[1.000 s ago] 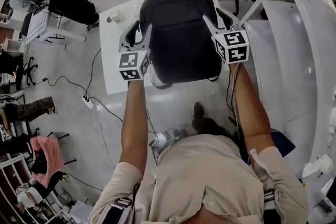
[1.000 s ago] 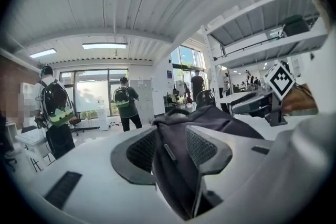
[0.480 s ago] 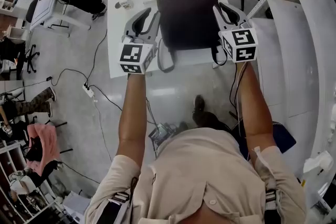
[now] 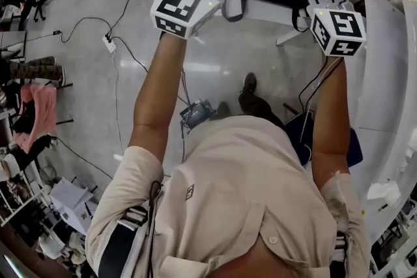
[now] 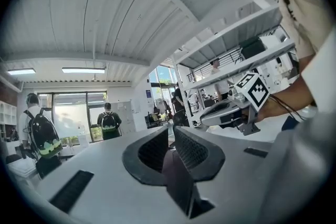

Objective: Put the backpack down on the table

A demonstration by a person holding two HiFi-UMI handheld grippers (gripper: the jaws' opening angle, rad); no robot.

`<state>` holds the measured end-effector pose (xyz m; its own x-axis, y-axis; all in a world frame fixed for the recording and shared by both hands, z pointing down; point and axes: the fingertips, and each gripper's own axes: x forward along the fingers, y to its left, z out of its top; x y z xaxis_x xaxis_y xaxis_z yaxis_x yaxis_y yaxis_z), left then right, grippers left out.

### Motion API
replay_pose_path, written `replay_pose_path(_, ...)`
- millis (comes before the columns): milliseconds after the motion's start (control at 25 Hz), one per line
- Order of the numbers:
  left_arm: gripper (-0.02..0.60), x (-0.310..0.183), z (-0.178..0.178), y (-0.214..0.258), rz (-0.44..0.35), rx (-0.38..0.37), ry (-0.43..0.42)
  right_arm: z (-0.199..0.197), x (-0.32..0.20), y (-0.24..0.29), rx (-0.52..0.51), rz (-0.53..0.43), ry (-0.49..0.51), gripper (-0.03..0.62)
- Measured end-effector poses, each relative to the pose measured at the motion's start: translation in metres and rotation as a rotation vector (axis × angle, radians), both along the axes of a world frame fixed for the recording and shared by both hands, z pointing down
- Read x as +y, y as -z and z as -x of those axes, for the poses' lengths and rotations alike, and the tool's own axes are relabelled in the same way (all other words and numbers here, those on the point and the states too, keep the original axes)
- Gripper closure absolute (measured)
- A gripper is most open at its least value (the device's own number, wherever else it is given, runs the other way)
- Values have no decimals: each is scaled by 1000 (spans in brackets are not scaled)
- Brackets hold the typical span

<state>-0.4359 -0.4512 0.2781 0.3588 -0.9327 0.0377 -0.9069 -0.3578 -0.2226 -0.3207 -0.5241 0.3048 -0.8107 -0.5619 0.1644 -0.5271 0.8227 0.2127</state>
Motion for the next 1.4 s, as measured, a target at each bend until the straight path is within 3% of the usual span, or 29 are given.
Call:
replay_pose_path(480,541,164,-2,28,-29,-34,-33,31,174,37,-4,-31,176,562)
replay_pose_path(760,541,217,-13,30,-39,-19,-49,28,247,30,53,-37,231,569)
replay_pose_path(1000,541,239,-21,28,-40,15,-52,18,278,28,65,-32,240,569)
replay_pose_path(1400,541,250,-29,25,-38,21,-51,4,286,26,73,-29,231,569)
